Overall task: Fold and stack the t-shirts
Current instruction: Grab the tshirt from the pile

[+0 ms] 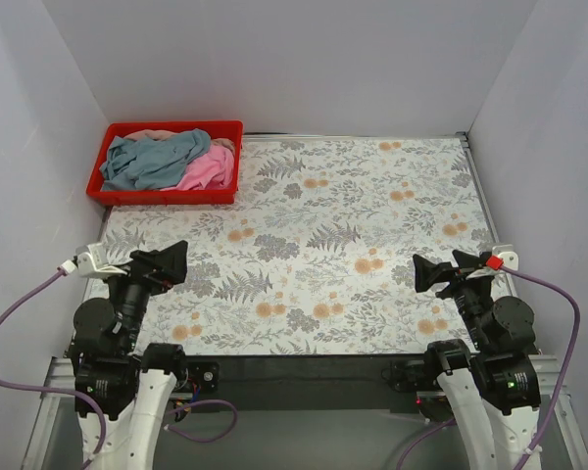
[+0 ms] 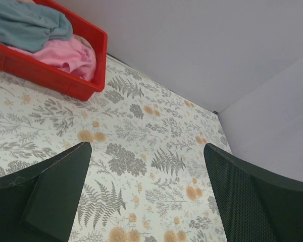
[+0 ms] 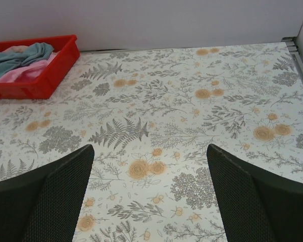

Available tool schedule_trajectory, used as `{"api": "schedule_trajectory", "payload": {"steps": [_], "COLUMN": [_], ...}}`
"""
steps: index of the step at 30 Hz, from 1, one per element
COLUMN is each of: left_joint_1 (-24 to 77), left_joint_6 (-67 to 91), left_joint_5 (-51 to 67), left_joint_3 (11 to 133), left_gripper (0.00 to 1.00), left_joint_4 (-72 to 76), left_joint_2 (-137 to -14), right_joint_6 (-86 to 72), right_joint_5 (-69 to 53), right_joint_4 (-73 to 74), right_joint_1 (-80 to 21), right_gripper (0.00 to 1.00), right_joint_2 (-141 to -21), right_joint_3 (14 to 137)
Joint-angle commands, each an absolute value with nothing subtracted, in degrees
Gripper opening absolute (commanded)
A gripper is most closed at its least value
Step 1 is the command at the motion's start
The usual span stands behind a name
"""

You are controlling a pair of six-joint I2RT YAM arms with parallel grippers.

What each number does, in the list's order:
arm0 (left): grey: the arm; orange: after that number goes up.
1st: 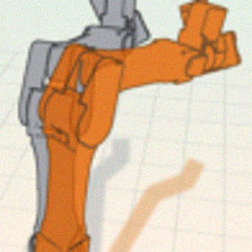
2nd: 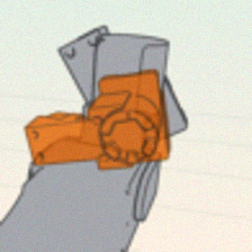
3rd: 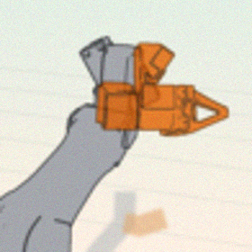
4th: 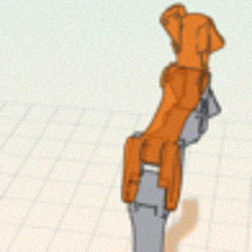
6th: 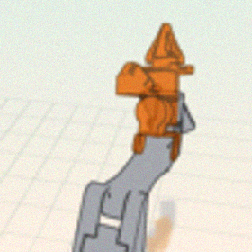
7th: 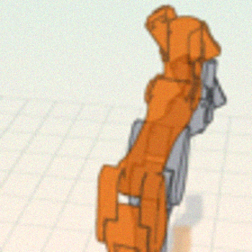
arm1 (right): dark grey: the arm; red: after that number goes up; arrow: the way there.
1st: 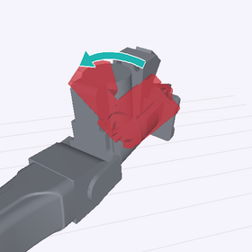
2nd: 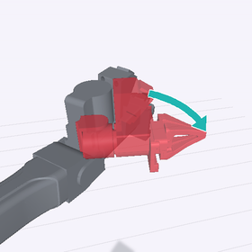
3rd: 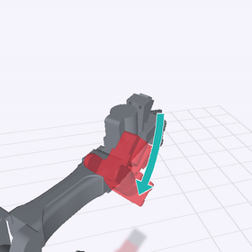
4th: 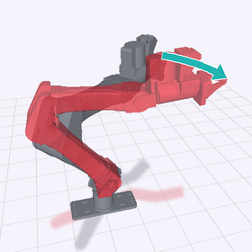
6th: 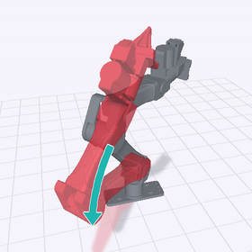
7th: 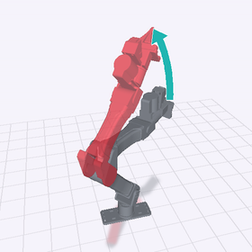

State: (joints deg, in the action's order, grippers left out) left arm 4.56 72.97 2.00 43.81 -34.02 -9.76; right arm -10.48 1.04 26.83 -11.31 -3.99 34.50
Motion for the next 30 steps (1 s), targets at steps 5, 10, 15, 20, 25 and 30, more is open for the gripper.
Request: {"api": "schedule_trajectory", "payload": {"steps": [5,10,15,20,25,30], "left_joint_1": [4.13,4.22,4.13,3.78,1.59,0.09], "left_joint_6": [84.63,89.12,85.97,78.5,71.56,68.83], "left_joint_5": [0.7,-1.39,-7.72,-19.32,-28.2,-33.13], "left_joint_3": [40.52,42.26,50.69,65.1,79.35,89.72], "left_gripper": [0.93,0.93,0.94,0.92,0.89,0.89], "left_joint_4": [-32.35,-29.54,-25.06,-21.72,-16.18,-13.72], "left_joint_2": [-23.45,-38.11,-57.45,-74.24,-91.62,-105.19], "right_joint_6": [-17.22,-23.27,-25.84,-25.05,-25.22,-24.96], "right_joint_5": [-4.11,-9.04,-14.41,-16.34,-19.42,-21.88], "right_joint_4": [22.16,18.03,14.42,14.41,14.59,14.68], "right_joint_1": [-11.34,-11.78,-13.36,-14.06,-14.24,-14.24], "right_gripper": [0.99,0.98,0.98,0.98,0.98,0.98], "right_joint_2": [-2.73,-1.06,-0.44,-0.44,-0.88,-3.59], "right_joint_3": [29.98,23.22,18.99,17.41,16.52,16.0]}}
